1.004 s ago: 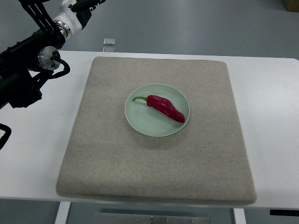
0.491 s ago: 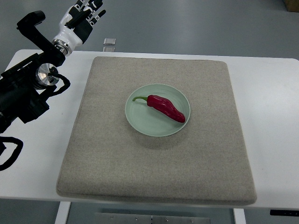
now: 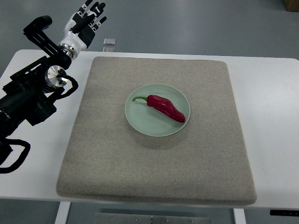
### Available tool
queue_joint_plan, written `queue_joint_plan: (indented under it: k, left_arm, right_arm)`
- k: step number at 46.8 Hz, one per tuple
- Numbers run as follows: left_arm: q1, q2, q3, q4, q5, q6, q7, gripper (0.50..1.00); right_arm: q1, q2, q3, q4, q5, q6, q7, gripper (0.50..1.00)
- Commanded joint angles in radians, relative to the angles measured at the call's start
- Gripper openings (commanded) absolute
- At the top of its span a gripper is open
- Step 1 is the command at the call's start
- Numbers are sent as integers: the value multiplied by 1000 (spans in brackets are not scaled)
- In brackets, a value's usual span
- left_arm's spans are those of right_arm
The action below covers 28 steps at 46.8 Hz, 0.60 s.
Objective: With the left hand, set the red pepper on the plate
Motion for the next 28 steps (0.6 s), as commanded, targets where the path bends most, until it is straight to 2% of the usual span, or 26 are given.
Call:
queue_joint_plan:
  k: [1,28]
  left_arm:
    - [2,-11,-19,1,0,5,0,954]
    - [33,-14,-10,1,18,-15,-2,964]
  right_arm:
    - [0,0,0,0,0,0,-1,928]
    - [0,0,0,0,0,0,-1,928]
